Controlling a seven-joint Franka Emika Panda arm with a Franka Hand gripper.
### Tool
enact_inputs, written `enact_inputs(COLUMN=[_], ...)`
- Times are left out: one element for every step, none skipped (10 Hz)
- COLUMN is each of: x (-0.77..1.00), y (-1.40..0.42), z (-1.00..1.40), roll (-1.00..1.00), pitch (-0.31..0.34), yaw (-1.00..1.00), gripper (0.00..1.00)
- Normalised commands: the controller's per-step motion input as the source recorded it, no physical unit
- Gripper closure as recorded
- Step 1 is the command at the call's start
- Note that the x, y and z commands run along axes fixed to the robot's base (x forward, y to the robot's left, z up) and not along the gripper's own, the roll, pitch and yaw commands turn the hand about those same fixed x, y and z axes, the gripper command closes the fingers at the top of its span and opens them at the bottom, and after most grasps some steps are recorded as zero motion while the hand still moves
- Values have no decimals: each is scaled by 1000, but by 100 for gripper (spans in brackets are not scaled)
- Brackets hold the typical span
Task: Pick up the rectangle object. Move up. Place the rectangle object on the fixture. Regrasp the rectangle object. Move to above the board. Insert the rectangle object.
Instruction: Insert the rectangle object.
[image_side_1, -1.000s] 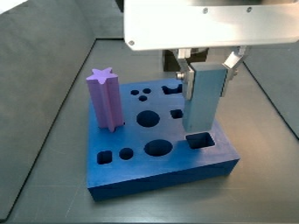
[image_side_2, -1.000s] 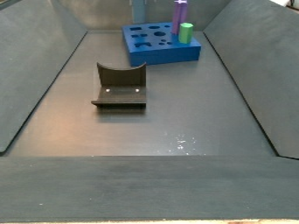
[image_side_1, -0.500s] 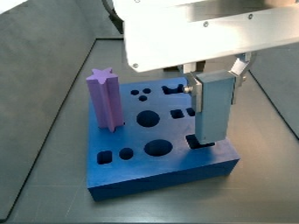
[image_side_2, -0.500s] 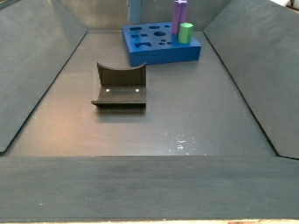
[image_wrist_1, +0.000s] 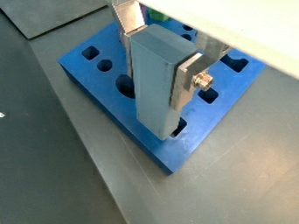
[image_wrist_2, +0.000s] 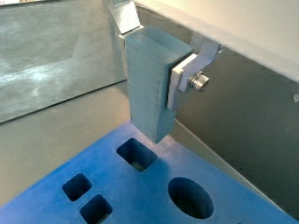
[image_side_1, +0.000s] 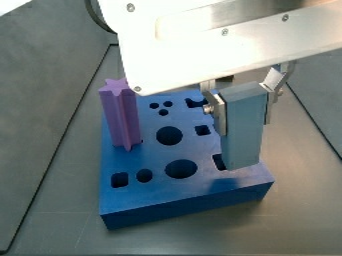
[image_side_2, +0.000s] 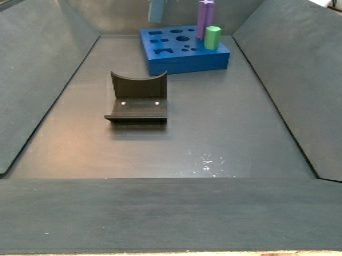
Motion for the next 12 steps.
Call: enact_inputs(x=[89, 26, 14, 31, 0, 0, 0, 66, 503, 480, 0, 77], y=[689, 489, 0, -106, -266, -114, 0, 0, 0, 0, 0, 0], z=[317, 249, 0, 0, 71, 34, 0, 0, 91, 74, 0, -11], roll=[-400, -451, 0, 1000, 1000, 274, 34, 289, 1000, 977, 11, 43], pitch=[-143, -160, 31, 0, 0, 0, 0, 134, 746, 837, 0, 166], yaw=[271, 214, 0, 3, 97, 0, 0, 0, 11, 0, 0, -11], gripper=[100, 100, 100, 100, 100, 100, 100, 100, 100, 100, 100, 100])
